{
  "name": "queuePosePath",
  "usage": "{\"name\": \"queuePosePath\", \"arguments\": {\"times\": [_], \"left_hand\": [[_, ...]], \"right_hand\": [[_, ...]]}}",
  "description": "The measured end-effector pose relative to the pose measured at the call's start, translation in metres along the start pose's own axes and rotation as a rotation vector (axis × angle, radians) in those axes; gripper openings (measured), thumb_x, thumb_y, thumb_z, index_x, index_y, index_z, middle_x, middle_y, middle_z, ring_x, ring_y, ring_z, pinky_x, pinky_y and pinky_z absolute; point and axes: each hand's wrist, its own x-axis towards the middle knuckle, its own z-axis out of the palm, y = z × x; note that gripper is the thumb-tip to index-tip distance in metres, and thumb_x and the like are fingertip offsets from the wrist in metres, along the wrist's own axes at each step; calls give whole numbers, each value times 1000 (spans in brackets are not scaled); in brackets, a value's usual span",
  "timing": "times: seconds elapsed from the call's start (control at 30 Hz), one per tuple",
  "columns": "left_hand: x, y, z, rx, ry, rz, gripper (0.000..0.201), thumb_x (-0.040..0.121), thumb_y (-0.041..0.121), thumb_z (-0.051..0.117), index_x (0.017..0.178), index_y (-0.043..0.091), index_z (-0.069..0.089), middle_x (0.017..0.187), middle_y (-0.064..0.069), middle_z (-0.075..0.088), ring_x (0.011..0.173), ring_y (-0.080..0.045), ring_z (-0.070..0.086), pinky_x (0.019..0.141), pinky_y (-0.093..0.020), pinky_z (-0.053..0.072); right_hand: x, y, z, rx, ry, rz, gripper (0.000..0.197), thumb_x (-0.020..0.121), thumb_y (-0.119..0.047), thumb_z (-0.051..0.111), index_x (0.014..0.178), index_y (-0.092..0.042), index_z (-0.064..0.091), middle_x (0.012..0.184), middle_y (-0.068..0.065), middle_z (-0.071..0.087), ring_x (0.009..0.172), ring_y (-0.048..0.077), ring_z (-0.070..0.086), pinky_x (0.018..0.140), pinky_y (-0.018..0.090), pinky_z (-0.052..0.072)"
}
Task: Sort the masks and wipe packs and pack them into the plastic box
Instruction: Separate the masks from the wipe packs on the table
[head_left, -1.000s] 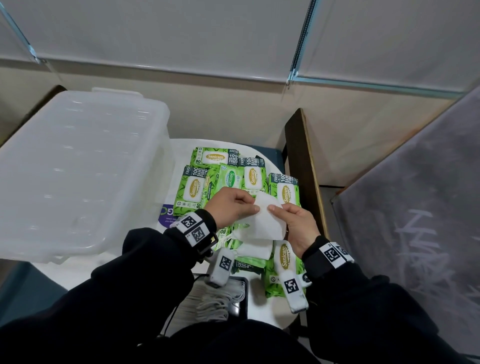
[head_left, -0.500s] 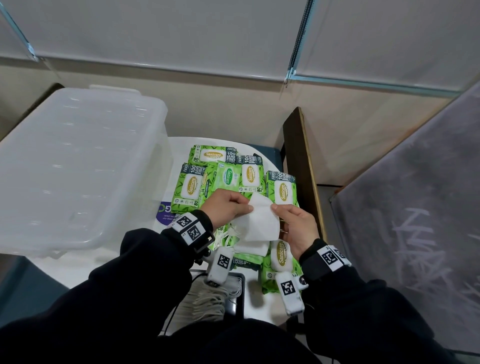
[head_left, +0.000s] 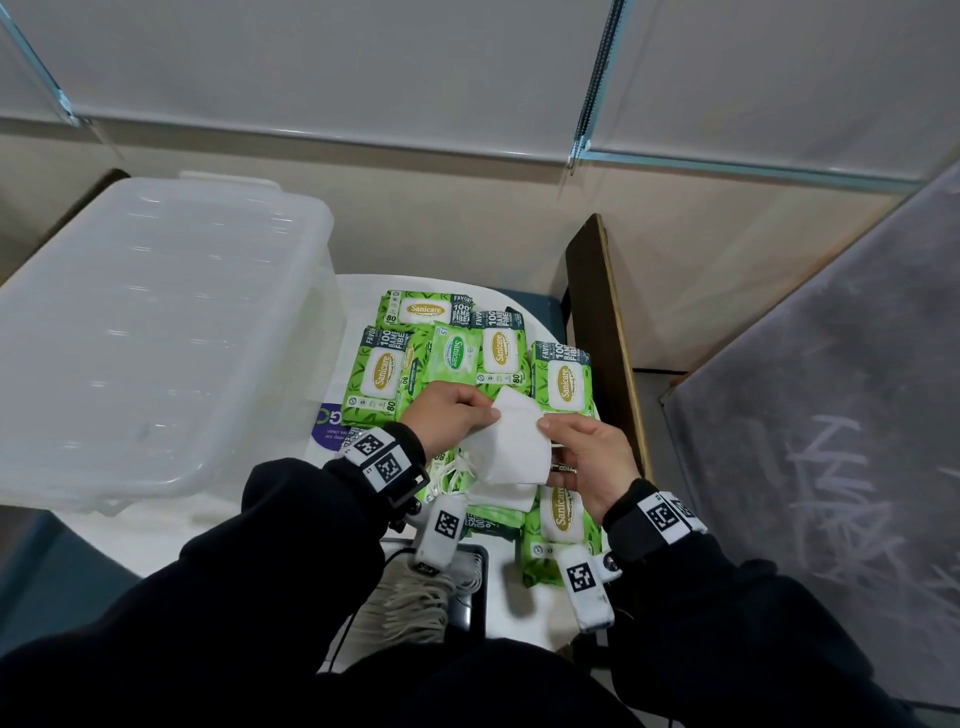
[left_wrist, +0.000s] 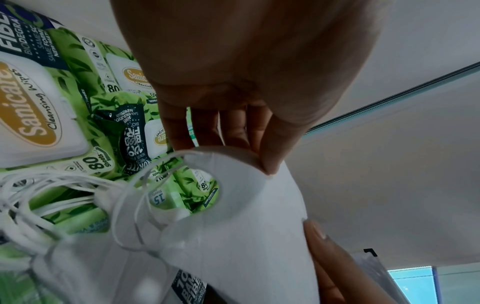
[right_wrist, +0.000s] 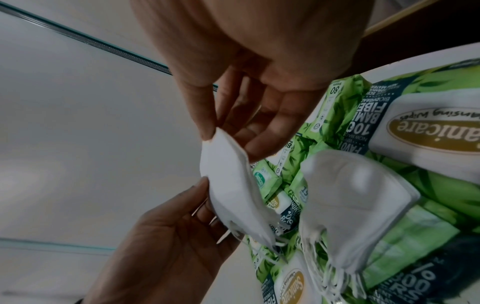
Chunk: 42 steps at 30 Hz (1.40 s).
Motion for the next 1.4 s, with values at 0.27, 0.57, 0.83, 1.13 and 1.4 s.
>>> {"name": "queuePosePath", "arguments": {"times": [0.27,0.57,0.83,1.13,1.4], "left_hand": [[-1,-11,-12,582,-277,-68,13,80,28,85,82,22,73,80,3,75,80,-19,71,74,-28,54],[11,-32,-15,482,-28,-235,7,82,7,75,80,3,80,70,-11,73,58,-23,66,61,-33,61],[22,-39,-11,481,60,-305,7,85,11,71,88,5,73,86,-15,77,77,-31,77,74,-46,65],[13,-47,-10,439,92,-325,13,81,3,74,88,-8,76,83,-25,75,57,-27,67,67,-52,64],[10,-62,-4,748,147,-85,22,75,26,80,91,28,65,92,8,67,81,-15,65,70,-29,55]], "right_hand": [[18,21,-23,-35,102,78,9,87,-8,79,95,-8,76,90,12,77,74,26,70,57,35,58],[29,64,-32,-141,149,210,15,80,-3,84,92,-4,75,64,11,63,50,21,56,46,28,50],[46,64,-16,-217,218,139,10,78,-2,85,82,-4,76,63,8,68,43,14,51,39,19,36],[51,68,-21,-260,268,143,10,78,-7,86,82,-8,78,68,7,70,45,13,50,40,21,38],[49,69,-19,-326,297,106,19,71,-16,92,81,-14,75,70,6,72,53,19,59,47,28,44]]}}
